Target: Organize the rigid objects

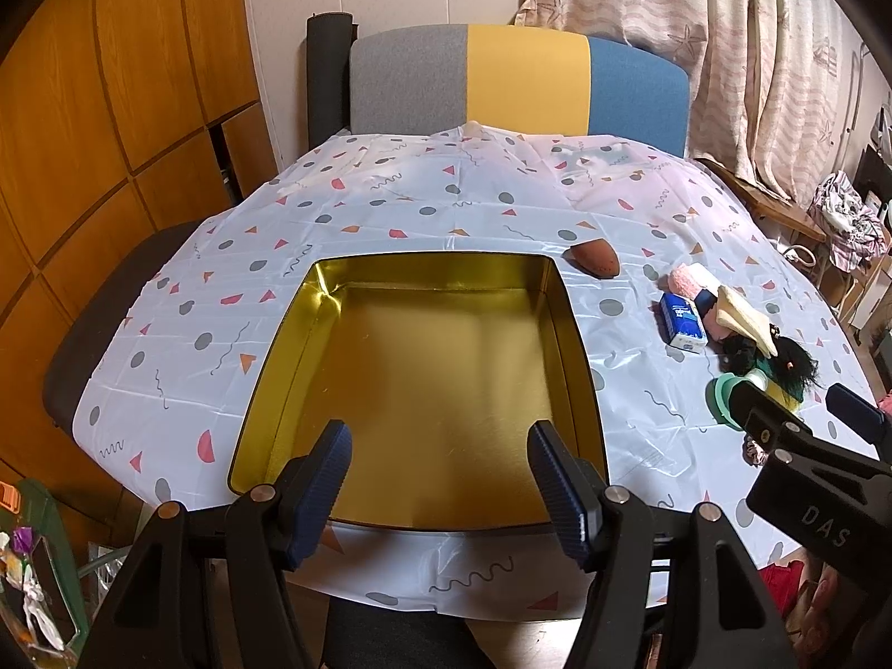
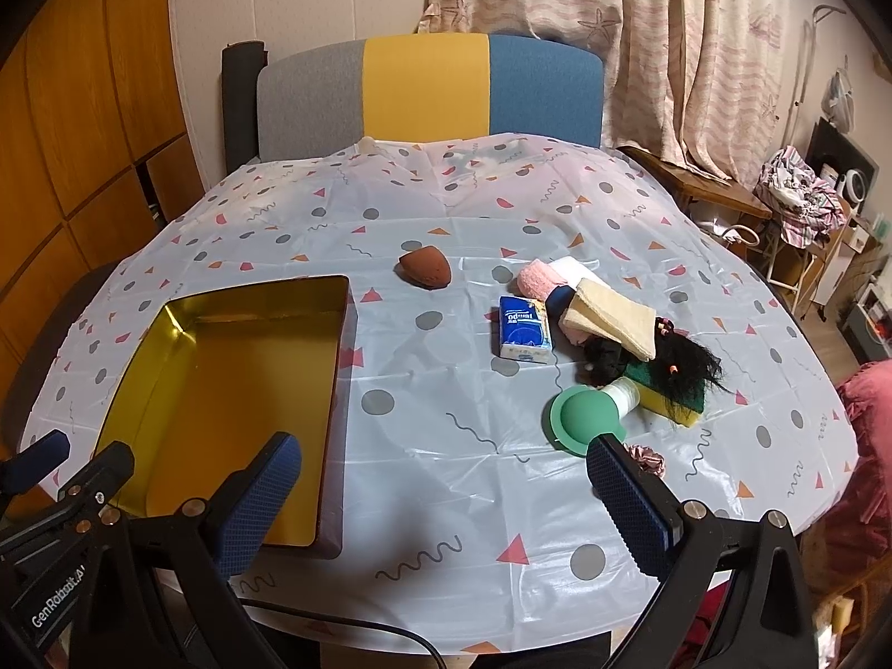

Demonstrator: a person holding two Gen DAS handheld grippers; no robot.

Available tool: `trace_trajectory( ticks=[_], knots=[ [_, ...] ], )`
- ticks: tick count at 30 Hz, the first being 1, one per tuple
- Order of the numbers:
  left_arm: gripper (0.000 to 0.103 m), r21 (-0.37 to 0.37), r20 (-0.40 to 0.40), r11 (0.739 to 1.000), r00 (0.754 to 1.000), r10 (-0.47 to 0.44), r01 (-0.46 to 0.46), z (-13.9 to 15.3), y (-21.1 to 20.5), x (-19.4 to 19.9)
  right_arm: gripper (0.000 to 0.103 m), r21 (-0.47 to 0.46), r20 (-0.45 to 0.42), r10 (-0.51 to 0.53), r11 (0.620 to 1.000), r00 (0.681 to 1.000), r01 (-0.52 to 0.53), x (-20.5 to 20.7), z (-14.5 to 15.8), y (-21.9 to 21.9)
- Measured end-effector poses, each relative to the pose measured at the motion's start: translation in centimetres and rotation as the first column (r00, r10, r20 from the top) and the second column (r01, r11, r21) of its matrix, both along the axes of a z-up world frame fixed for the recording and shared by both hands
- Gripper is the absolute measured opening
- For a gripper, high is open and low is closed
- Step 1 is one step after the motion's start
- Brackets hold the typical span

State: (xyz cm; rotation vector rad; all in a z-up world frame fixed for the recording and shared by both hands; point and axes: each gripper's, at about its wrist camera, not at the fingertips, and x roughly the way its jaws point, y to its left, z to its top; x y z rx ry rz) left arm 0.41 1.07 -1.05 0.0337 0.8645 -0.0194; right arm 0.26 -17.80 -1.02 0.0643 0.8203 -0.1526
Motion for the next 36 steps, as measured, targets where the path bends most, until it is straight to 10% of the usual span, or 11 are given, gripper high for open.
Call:
trace_trajectory(
  ticks=[36],
  knots=[
    [0.067, 0.015, -0.031, 1.000, 0.999, -0.010, 0.011, -0.4, -1.1, 0.5, 0.103, 0.010, -0.014, -0.015, 1.000, 1.000, 0.015, 0.0, -0.8, -1.1]
  ],
)
